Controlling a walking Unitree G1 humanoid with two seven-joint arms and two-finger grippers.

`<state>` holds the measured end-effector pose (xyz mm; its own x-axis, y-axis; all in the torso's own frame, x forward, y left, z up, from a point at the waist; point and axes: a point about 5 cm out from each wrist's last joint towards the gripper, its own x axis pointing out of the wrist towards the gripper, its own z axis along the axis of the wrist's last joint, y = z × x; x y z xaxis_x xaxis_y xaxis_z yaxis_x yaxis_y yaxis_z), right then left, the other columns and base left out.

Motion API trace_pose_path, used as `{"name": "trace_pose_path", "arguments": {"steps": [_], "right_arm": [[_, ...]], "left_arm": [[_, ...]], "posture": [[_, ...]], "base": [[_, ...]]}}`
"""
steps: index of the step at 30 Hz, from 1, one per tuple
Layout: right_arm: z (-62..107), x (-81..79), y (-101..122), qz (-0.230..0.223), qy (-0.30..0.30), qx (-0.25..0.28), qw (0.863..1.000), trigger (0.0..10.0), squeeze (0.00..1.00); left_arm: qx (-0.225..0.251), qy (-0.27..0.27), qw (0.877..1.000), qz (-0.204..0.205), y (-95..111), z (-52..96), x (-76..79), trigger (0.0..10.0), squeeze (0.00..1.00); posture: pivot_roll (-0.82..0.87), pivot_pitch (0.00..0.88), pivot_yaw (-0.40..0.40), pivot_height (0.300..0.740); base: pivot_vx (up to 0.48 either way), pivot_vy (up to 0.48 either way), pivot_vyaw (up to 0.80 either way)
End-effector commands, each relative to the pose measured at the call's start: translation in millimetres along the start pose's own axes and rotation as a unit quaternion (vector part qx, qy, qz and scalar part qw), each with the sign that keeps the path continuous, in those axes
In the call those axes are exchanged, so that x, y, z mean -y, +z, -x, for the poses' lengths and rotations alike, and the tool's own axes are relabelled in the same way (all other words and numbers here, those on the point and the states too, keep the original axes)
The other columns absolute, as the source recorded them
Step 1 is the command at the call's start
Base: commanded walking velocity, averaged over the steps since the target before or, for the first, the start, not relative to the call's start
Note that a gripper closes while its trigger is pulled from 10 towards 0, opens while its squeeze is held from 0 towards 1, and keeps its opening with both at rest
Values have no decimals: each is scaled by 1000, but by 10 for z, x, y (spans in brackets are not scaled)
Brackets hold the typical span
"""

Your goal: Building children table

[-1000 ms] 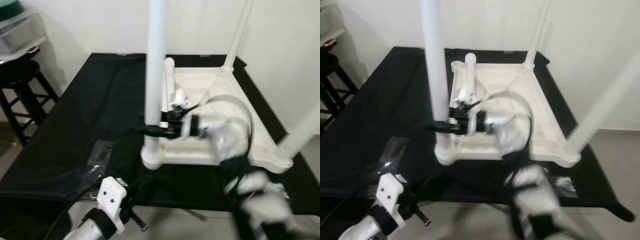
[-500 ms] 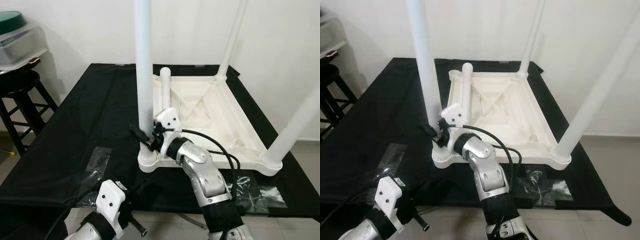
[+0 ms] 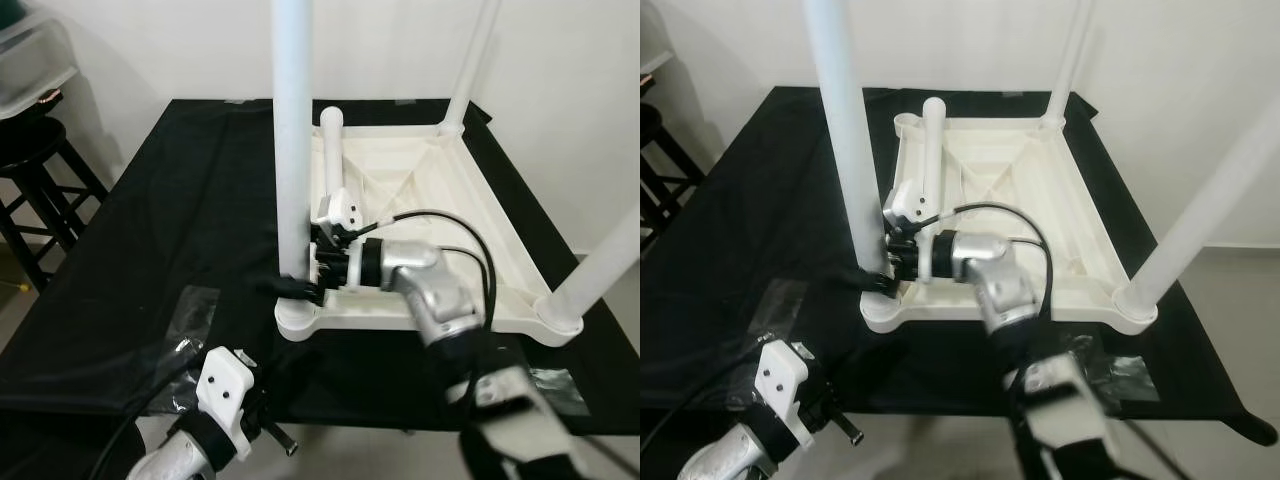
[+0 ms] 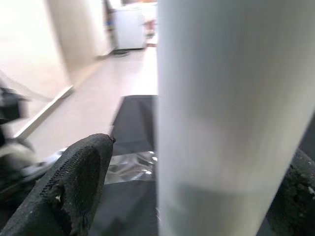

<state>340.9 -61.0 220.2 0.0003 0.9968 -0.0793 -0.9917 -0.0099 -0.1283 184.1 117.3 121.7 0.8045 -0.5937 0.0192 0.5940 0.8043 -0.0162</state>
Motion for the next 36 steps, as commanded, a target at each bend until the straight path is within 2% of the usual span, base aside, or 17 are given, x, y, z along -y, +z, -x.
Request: {"name": "trace_pose_path", "arguments": {"steps": [1,9,10,11,12,18,24,25,26,27,28,29,30,31,32,33,36], "right_arm": [[-23,14,-8,-3,30,0,1000,10000,0],[-37,138,18,-17,39,-13,999,10000,0],[-30,156,19,-26,39,-7,999,2039,0],[-30,156,19,-26,39,-7,999,2039,0],[-9,168,7,-36,43,-4,998,0,0],[54,184,-42,-52,44,6,998,0,0],[127,224,-107,-52,-17,17,998,0,0],[174,240,-153,-51,-64,18,996,0,0],[205,236,-200,-56,-115,29,991,0,0],[80,177,-313,-58,-246,36,967,0,0],[80,177,-313,-58,-246,36,967,0,0],[-24,-118,-510,-41,-321,8,946,0,0],[-24,-118,-510,-41,-321,8,946,0,0],[-104,-362,-602,-36,-368,-14,929,0,0],[-152,-513,-640,-32,-388,-26,921,0,0],[-152,-513,-640,-32,-388,-26,921,0,0],[-75,-379,-598,-63,-417,9,907,0,0]], "left_arm": [[-10,0,1000,1,-47,11,22,10000,0],[-12,0,1000,1,-53,17,30,10000,0],[-12,0,1000,1,-54,20,32,10000,0],[-12,0,1000,1,-54,20,32,10000,0],[-12,-1,1000,1,-54,21,33,10000,0],[-12,-1,1000,1,-50,25,33,10000,0],[-12,-3,1000,2,-46,24,36,10000,0],[-11,-3,1000,2,-41,24,37,10000,0],[-10,-2,1000,1,-35,30,38,10000,0],[-10,-2,1000,1,-27,45,35,10000,0],[-10,-2,1000,1,-27,45,35,10000,0],[-9,-1,1000,1,-12,56,27,10000,0],[-9,-1,1000,1,-12,56,27,10000,0],[-9,-1,1000,0,-10,67,17,10000,0],[-10,0,1000,0,-11,73,9,10000,0],[-10,0,1000,0,-11,73,9,10000,0],[-12,-1,1000,1,-22,74,-22,10000,0]], "posture": [[68,58,-10,740],[78,54,-11,740],[80,53,-11,740],[80,53,-11,740],[82,53,-10,740],[75,58,-6,740],[69,63,-9,740],[66,69,-12,740],[64,77,-18,740],[55,89,-30,740],[55,89,-30,740],[56,101,-24,740],[56,101,-24,740],[43,111,-4,740],[38,104,-2,740],[38,104,-2,740],[30,93,4,740]], "base": [[0,0,0],[0,0,0],[0,0,0],[0,0,0],[0,0,0],[0,0,0],[0,0,0],[0,0,0],[0,0,0],[0,0,0],[0,0,0],[0,0,0],[0,0,0],[0,0,0],[0,0,0],[0,0,0],[0,0,0]]}}
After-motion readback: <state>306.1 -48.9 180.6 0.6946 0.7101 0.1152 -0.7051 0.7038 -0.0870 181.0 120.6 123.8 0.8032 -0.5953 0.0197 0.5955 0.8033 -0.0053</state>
